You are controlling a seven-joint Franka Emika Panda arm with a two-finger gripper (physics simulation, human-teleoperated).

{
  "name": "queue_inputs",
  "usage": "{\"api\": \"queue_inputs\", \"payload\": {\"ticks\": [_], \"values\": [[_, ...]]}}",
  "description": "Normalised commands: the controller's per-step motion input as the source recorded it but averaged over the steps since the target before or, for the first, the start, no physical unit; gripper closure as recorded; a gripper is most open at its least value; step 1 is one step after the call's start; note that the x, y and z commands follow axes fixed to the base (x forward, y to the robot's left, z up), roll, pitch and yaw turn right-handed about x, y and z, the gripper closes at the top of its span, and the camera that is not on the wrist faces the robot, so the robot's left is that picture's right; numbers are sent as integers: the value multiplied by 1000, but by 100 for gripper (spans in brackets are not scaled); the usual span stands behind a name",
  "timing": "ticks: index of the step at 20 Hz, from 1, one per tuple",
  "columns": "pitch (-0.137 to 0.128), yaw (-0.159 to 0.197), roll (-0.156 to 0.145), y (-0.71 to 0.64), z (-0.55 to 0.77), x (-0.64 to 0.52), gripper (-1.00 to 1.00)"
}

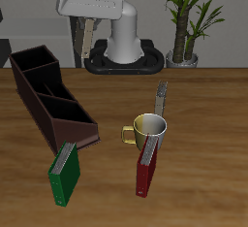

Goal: Place the left yellow book into the right desk caddy's front compartment

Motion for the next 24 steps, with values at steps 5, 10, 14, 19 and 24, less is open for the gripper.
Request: {"api": "queue_inputs", "payload": {"ticks": [5,10,14,19,24], "values": [[-6,76,18,-139,38,79,100],[-12,69,0,-216,8,112,100],[-4,35,-16,-222,-38,-7,100],[-2,40,8,-135,-43,27,100],[-14,46,-5,-107,-39,33,100]]}}
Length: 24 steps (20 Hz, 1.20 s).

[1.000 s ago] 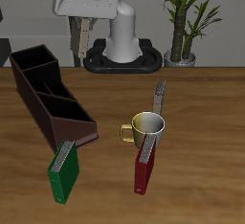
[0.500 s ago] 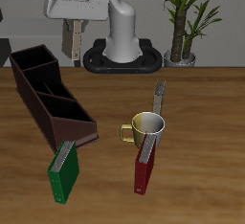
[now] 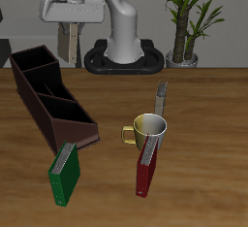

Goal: Place the left yellow book into the right desk caddy's front compartment

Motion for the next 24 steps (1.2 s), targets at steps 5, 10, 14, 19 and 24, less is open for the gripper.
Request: {"api": "queue_inputs", "payload": {"ticks": [5,10,14,19,24], "values": [[-1,44,-9,-93,-53,66,100],[-4,31,-3,-33,-42,12,100],[8,14,5,15,-102,18,100],[11,-2,-7,-40,-75,29,100],[9,-17,-11,-68,-123,-9,100]]}}
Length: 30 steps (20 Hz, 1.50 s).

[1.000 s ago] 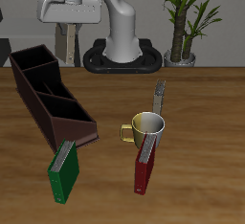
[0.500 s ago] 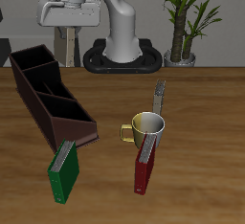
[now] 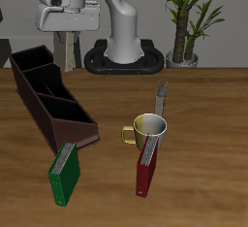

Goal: Place the left yellow book into the right desk caddy's front compartment

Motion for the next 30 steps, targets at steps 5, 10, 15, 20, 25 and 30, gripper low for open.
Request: {"api": "queue_inputs", "payload": {"ticks": [5,10,15,20,25,30], "values": [[3,-4,-4,-31,-55,18,100],[5,3,7,-2,-81,68,100],[-2,-13,-6,-37,-37,84,100],[17,-11,6,32,-149,69,100],[27,-21,8,4,-155,100,100],[15,2,-2,4,-141,38,100]]}}
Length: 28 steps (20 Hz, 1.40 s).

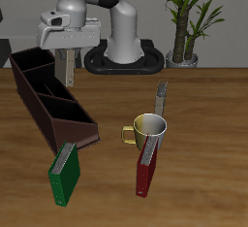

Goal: Place the left yellow book into the right desk caddy's front compartment

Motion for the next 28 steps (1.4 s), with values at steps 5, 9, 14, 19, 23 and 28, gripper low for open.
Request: {"api": "queue_inputs", "payload": {"ticks": [5,9,14,19,23,28], "values": [[15,-23,-15,-36,-87,-18,100],[16,-5,-8,-6,-123,-5,100],[22,-16,-16,-72,-187,24,100],[19,-22,-9,-49,-151,16,100],[5,-13,-17,-43,-83,30,100],[16,-14,-7,-14,-123,83,100]]}}
